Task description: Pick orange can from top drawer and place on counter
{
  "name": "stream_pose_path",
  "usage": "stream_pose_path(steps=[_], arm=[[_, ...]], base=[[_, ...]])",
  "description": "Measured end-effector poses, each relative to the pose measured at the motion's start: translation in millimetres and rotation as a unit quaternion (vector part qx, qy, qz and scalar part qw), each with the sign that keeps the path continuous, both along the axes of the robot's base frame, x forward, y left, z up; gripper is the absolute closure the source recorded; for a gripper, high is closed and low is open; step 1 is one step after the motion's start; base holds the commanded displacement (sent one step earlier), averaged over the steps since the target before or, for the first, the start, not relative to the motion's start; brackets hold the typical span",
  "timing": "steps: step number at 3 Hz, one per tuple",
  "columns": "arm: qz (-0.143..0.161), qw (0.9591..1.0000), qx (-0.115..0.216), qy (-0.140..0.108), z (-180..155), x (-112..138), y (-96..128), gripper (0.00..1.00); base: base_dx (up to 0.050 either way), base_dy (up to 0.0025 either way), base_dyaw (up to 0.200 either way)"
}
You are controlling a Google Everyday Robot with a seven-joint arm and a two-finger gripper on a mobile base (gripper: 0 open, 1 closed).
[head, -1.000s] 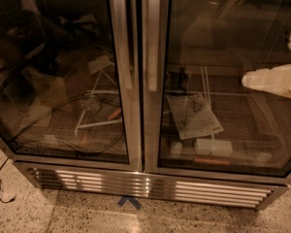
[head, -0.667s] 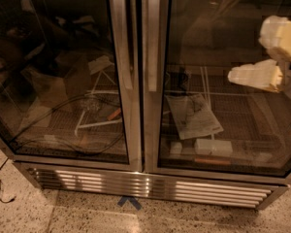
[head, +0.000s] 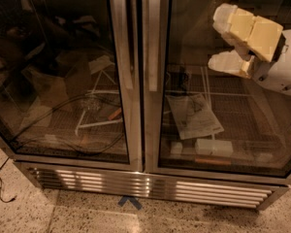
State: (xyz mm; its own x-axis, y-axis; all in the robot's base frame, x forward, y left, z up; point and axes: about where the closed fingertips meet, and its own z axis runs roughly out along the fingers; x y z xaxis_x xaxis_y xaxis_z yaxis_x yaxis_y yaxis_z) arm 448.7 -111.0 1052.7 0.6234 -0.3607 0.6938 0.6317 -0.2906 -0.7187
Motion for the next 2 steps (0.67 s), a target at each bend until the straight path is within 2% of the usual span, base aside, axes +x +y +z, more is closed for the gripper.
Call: stream_pose_path(steps=[2], arm=[[0.003, 0.9999, 0.013, -0.004, 5, 42, 30, 0.00]], base=[[0.000, 0.00000, 0.000]])
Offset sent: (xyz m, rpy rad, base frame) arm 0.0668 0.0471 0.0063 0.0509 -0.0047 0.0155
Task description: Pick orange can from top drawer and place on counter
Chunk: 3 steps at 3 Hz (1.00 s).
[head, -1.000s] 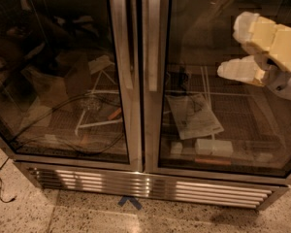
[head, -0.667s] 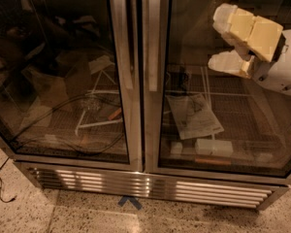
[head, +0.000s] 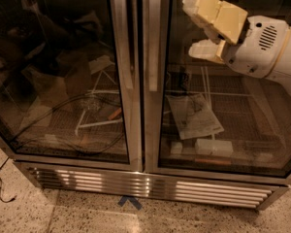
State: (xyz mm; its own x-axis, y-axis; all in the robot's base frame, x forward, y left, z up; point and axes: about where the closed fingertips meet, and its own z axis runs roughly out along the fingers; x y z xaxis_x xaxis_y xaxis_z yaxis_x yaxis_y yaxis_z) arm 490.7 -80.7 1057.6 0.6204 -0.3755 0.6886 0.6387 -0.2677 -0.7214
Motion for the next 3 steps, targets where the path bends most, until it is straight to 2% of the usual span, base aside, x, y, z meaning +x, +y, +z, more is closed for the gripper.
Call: stream_pose_path(steps=[1, 3], arm=[[0.020, 0.9997, 0.008, 0.006, 7, 10, 33, 0.00], [0.039, 0.9992, 0.007, 0.010, 12, 19, 70, 0.00]], base=[[0.000, 0.00000, 0.000], [0.000, 0.00000, 0.000]])
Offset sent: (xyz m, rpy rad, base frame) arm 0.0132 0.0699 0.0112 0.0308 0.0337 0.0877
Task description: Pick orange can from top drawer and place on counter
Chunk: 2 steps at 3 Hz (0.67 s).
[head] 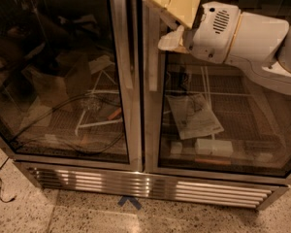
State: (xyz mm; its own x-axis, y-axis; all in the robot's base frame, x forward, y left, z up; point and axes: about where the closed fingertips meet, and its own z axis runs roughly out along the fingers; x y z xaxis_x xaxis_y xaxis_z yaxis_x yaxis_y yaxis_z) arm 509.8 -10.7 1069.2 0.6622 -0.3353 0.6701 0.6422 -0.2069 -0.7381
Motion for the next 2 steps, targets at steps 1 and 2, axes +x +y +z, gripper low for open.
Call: stream_pose_path(steps=[1, 2], arm=[[-0.008, 0.9999, -0.008, -0.003, 0.1, 13.9, 4.9, 0.00], [-0.008, 0.9999, -0.008, -0.003, 0.1, 13.7, 4.0, 0.00]], base=[[0.000, 0.00000, 0.000], [0.000, 0.00000, 0.000]])
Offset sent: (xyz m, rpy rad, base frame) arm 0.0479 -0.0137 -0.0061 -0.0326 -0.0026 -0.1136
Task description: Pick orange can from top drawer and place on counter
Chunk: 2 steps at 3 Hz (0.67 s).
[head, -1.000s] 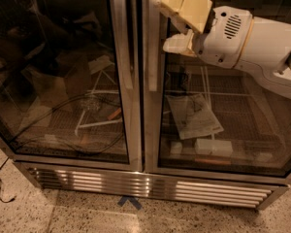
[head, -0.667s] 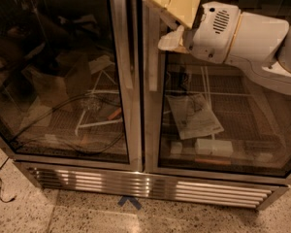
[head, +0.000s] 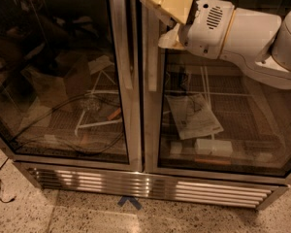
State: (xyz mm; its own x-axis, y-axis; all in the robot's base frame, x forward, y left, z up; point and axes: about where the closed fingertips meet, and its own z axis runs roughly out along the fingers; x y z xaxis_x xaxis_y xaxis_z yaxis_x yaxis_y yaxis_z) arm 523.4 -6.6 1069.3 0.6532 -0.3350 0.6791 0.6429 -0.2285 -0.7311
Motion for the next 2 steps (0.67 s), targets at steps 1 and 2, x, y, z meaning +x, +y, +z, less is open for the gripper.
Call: stream_pose_path(steps=[1, 2], arm=[[-0.024, 0.9997, -0.002, 0.000, -4, 14, -9, 0.00], [-0.025, 0.9996, 0.016, -0.001, -3, 30, -13, 0.00]], base=[[0.000, 0.00000, 0.000], [0.000, 0.00000, 0.000]])
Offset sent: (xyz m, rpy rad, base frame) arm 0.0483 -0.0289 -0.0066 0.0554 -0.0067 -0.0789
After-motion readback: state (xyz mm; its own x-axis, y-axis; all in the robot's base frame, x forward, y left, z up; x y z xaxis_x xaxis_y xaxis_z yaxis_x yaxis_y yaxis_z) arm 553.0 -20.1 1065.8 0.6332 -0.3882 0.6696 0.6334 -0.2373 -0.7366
